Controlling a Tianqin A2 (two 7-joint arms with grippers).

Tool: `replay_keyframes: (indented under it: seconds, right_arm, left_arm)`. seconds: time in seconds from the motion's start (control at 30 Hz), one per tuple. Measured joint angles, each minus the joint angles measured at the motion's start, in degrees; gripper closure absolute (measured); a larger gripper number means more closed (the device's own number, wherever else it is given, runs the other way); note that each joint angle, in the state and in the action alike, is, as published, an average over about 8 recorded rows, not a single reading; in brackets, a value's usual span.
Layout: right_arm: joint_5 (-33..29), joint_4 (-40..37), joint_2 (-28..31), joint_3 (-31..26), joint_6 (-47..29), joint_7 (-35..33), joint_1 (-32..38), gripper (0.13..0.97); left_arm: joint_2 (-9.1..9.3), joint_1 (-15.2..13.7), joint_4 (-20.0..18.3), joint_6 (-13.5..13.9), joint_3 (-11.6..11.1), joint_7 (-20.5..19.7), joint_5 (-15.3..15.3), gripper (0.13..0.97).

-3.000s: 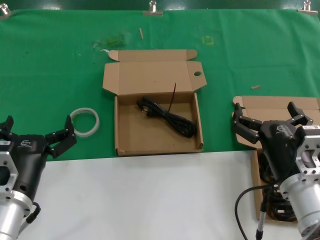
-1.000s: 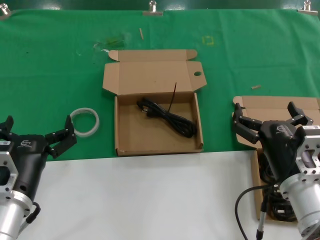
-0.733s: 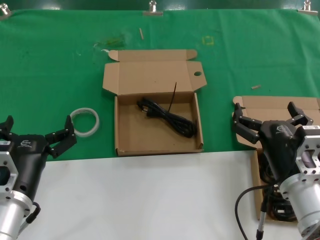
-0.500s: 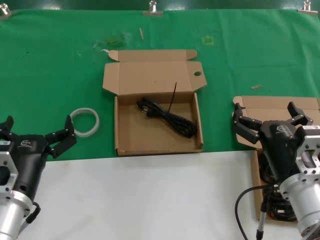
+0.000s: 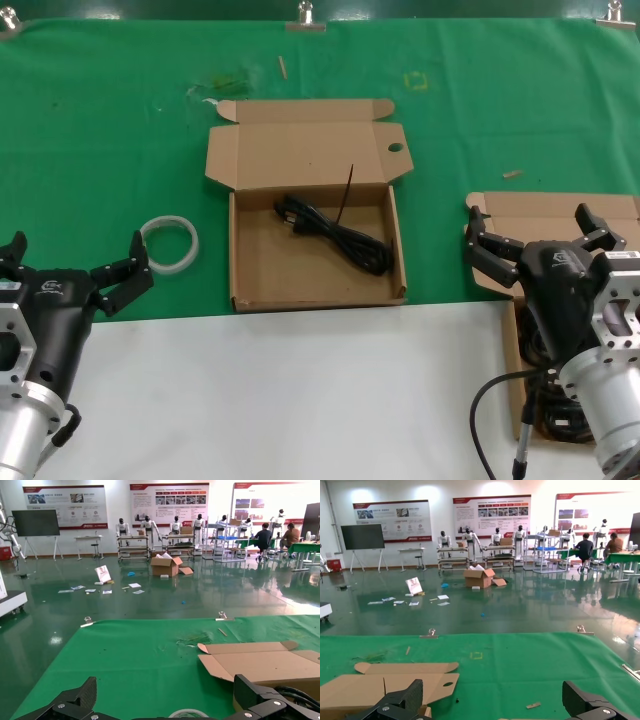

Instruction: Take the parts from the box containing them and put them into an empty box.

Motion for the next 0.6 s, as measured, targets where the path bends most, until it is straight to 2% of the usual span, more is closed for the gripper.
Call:
replay_keyframes:
  seconds: [0.6]
  right_arm:
    - [0.00,0.00,0.00,0.00,0.00,0.00,0.00,0.129]
  left_arm:
    - [0.00,0.00,0.00,0.00,0.00,0.00,0.00,0.132]
